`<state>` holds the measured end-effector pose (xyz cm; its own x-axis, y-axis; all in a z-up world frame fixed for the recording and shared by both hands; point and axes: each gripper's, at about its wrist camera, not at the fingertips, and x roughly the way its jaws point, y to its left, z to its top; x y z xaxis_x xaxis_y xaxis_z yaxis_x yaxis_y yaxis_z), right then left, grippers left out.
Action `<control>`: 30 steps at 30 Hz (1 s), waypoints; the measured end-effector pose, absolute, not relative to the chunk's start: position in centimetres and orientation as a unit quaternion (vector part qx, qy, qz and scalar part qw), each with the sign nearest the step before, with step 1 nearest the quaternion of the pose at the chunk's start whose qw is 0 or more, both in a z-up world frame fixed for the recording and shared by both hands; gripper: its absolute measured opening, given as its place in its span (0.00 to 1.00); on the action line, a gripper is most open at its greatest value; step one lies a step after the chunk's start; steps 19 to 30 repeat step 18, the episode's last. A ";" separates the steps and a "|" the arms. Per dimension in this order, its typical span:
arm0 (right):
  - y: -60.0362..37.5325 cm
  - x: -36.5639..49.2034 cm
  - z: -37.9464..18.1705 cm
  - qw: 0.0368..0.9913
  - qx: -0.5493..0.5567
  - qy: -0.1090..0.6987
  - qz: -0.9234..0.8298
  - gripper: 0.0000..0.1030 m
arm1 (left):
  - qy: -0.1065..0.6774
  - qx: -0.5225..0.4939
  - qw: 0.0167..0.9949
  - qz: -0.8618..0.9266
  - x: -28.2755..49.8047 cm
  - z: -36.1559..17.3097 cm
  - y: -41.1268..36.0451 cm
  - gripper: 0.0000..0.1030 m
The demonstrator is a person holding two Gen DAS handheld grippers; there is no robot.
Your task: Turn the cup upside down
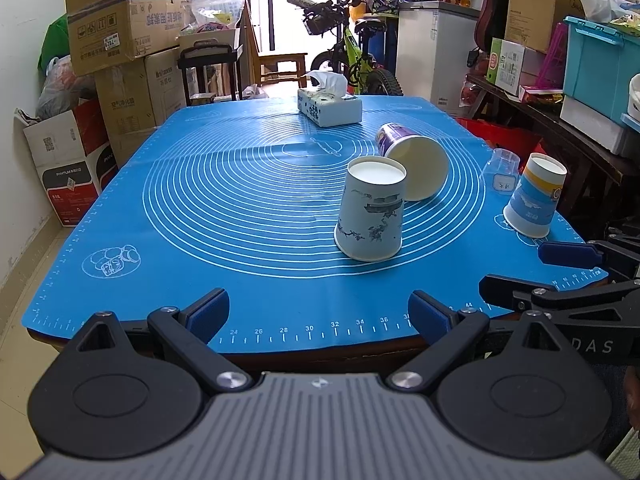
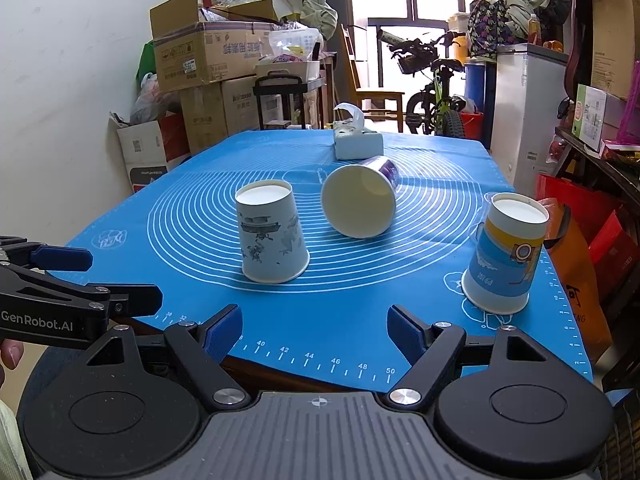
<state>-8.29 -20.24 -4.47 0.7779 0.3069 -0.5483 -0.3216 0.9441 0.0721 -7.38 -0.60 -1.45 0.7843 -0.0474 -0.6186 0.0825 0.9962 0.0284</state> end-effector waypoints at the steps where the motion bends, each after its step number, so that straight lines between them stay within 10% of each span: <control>1: -20.3 -8.3 -4.5 0.943 -0.013 0.289 0.167 0.80 | 0.327 0.027 0.944 -0.034 -7.4 -1.4 -0.6 0.93; 30: -20.2 -8.2 -4.5 0.942 -0.014 0.291 0.169 0.80 | 0.330 0.024 0.943 -0.031 -7.2 -1.6 -0.8 0.93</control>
